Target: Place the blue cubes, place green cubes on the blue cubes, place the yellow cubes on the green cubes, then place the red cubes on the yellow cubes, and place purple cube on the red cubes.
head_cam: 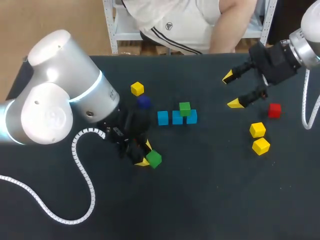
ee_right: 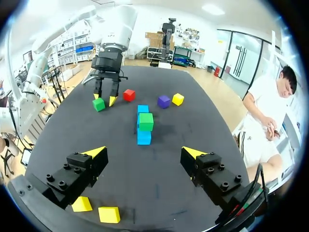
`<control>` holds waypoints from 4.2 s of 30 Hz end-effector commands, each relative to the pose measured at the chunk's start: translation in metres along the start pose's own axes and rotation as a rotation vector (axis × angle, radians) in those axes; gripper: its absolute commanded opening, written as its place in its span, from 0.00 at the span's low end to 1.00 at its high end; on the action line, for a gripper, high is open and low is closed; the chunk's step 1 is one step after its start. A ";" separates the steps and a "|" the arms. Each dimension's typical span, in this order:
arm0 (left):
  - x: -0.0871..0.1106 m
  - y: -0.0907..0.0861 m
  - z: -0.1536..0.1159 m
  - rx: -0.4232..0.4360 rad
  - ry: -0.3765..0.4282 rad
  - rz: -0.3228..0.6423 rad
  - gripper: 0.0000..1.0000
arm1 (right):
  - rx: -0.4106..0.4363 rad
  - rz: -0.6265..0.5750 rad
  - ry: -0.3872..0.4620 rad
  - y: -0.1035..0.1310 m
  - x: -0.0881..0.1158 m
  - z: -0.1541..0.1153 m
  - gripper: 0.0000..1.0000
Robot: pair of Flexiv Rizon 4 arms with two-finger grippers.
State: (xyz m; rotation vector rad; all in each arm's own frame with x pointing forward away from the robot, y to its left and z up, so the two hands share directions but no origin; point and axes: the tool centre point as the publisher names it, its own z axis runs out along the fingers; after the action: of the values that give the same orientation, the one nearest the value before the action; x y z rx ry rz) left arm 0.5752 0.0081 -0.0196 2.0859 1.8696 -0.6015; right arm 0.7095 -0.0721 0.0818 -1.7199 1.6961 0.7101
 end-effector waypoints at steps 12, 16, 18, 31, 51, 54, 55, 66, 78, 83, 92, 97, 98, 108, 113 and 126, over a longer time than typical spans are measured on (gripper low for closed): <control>-0.015 -0.005 -0.013 -0.015 -0.007 0.070 1.00 | 0.002 0.000 -0.001 0.001 0.000 0.000 1.00; -0.024 -0.002 -0.013 -0.018 -0.002 0.131 1.00 | 0.002 0.000 -0.001 0.001 0.000 0.000 1.00; -0.027 0.000 -0.013 -0.002 0.011 0.167 1.00 | 0.002 0.000 -0.001 0.001 0.000 0.000 1.00; -0.035 0.001 -0.012 0.103 0.027 0.328 1.00 | 0.002 0.000 -0.001 0.001 0.000 0.000 1.00; -0.031 -0.004 -0.005 0.136 0.030 0.360 0.33 | 0.002 0.000 -0.001 0.001 0.000 0.000 1.00; -0.031 -0.005 -0.005 0.128 0.019 0.352 0.00 | 0.002 0.000 -0.001 0.001 0.000 0.000 1.00; -0.031 -0.005 -0.006 0.124 0.013 0.346 0.00 | 0.002 0.000 -0.001 0.001 0.000 0.000 1.00; -0.030 -0.002 0.002 0.125 0.066 0.010 0.00 | 0.002 0.000 -0.001 0.001 0.000 0.000 1.00; -0.025 -0.010 -0.007 -0.027 0.204 -0.177 0.63 | 0.002 0.000 -0.001 0.001 0.000 0.000 1.00; -0.022 -0.011 -0.004 -0.027 0.180 -0.180 1.00 | 0.002 0.000 -0.001 0.001 0.000 0.000 1.00; -0.011 -0.015 -0.012 -0.066 0.100 -0.165 1.00 | 0.002 0.000 -0.001 0.001 0.000 0.000 1.00; 0.000 -0.015 -0.019 -0.076 0.061 -0.163 1.00 | 0.002 0.000 -0.001 0.001 0.000 0.000 1.00; 0.003 -0.014 -0.020 -0.077 0.048 -0.164 1.00 | 0.002 0.000 -0.001 0.001 0.000 0.000 1.00; 0.006 0.003 -0.018 -0.046 -0.010 -0.110 1.00 | 0.002 0.000 -0.001 0.001 0.000 0.000 1.00; 0.000 0.010 -0.016 -0.036 -0.034 -0.087 1.00 | 0.002 0.000 -0.001 0.001 0.000 0.000 1.00; -0.003 0.015 -0.012 -0.025 -0.037 -0.084 1.00 | 0.002 0.000 -0.001 0.001 0.000 0.000 1.00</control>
State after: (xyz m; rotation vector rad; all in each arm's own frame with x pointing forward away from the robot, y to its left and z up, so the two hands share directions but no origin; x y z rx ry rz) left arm 0.5884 0.0095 -0.0078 1.9696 1.9421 -0.6219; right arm 0.7095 -0.0721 0.0818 -1.7199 1.6962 0.7101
